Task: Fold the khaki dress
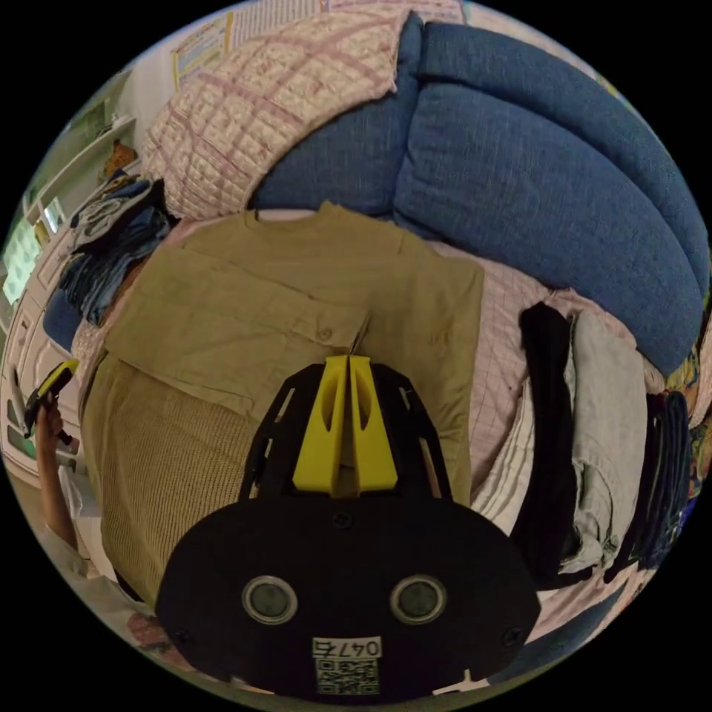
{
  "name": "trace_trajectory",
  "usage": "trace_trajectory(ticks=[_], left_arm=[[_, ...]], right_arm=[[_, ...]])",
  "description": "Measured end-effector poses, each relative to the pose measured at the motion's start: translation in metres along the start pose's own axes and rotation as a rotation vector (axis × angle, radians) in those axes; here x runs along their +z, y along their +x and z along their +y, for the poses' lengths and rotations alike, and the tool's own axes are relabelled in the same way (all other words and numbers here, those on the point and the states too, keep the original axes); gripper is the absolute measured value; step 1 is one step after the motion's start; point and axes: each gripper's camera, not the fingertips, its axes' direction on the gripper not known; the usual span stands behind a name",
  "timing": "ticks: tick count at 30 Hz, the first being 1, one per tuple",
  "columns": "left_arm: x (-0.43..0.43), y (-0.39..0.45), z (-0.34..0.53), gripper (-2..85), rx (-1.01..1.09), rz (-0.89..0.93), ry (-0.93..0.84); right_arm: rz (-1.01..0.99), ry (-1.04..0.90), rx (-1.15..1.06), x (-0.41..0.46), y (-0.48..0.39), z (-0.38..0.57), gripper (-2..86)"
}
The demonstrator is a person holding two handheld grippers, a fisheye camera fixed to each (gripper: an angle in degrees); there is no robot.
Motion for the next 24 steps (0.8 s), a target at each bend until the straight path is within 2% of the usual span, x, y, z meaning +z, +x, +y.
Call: trace_trajectory(ticks=[3, 8, 13, 17, 24], left_arm=[[-0.04, -0.015, 0.015, -0.9, -0.007, -0.009, -0.01], [-0.105, -0.049, 0.067, 0.7, -0.094, 0.077, -0.001], [-0.161, -0.101, 0.148, 8.4, -0.219, 0.324, 0.028], [-0.195, -0.147, 0.213, 10.5, -0.318, 0.496, 0.017], [-0.216, -0.162, 0.241, 11.3, -0.31, 0.702, -0.014]], right_arm=[[-0.022, 0.04, 0.048, -0.032, 0.01, 0.035, 0.6], [-0.137, 0.281, 0.002, -0.136, 0.007, 0.134, 1.7], [0.039, 0.495, -0.132, -0.22, 0.007, 0.286, 1.3], [-0.012, 0.407, -0.193, -0.242, 0.041, 0.4, 1.1], [-0.124, 0.289, -0.101, -0.243, 0.102, 0.534, 3.4]])
